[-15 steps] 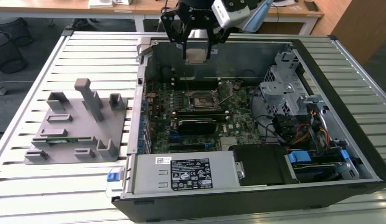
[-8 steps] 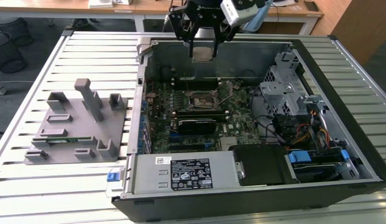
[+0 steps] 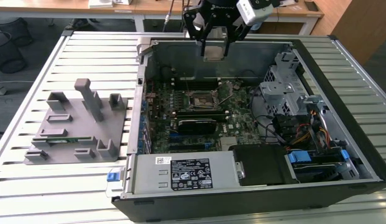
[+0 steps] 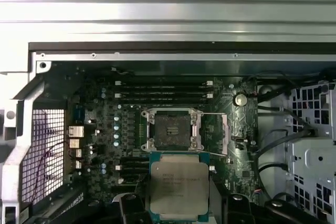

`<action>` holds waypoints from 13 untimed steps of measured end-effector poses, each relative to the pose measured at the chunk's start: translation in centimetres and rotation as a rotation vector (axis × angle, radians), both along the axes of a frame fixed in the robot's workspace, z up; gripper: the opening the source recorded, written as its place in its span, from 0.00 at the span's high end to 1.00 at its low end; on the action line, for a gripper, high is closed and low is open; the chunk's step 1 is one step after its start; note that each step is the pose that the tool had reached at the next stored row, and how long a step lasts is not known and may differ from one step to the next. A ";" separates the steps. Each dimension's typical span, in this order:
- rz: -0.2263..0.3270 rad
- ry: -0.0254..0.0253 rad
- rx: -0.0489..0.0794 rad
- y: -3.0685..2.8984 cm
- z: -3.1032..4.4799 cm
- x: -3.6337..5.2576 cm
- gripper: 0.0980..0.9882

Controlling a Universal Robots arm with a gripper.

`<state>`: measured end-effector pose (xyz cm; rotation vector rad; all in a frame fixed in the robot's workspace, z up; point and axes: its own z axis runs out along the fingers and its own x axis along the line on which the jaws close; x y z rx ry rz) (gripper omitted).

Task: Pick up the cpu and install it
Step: 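Pick up the cpu and move it towards the insertion slot, then place the cpu into insertion slot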

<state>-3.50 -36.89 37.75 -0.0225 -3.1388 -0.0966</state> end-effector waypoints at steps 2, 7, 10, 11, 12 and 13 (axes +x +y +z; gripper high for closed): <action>0.000 0.0000 0.000 0.06 0.00 0.60 0.51; 0.000 0.0000 0.000 0.13 0.00 1.89 0.51; 0.000 0.0000 0.000 0.13 0.00 2.25 0.51; 0.000 0.0001 0.000 0.13 0.00 2.29 0.51; 0.000 0.0001 0.000 0.13 0.00 2.33 0.51; 0.000 0.0000 0.000 0.13 0.00 2.35 0.51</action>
